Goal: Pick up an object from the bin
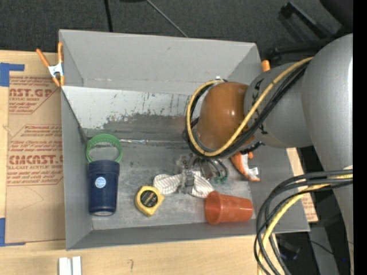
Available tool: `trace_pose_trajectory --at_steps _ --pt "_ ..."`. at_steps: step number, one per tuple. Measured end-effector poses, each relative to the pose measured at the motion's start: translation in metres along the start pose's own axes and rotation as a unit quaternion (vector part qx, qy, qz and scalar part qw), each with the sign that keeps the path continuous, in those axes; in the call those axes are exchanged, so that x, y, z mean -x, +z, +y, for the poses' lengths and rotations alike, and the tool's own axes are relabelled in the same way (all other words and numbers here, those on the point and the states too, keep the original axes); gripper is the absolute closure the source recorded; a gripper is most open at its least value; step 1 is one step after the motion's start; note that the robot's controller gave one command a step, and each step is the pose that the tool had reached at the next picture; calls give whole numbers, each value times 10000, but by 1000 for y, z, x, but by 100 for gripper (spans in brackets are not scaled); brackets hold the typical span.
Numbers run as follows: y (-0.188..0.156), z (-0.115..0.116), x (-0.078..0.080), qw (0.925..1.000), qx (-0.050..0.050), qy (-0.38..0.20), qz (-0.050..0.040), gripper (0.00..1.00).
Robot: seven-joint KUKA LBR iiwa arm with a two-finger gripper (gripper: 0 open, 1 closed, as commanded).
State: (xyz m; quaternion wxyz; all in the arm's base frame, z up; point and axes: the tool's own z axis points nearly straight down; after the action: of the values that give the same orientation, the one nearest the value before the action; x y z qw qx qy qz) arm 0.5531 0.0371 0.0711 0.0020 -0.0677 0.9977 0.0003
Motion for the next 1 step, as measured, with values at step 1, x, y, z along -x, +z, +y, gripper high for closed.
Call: trace_pose_trajectory --at_steps 1 --pt "0 0 0 10000 0 0 0 100"
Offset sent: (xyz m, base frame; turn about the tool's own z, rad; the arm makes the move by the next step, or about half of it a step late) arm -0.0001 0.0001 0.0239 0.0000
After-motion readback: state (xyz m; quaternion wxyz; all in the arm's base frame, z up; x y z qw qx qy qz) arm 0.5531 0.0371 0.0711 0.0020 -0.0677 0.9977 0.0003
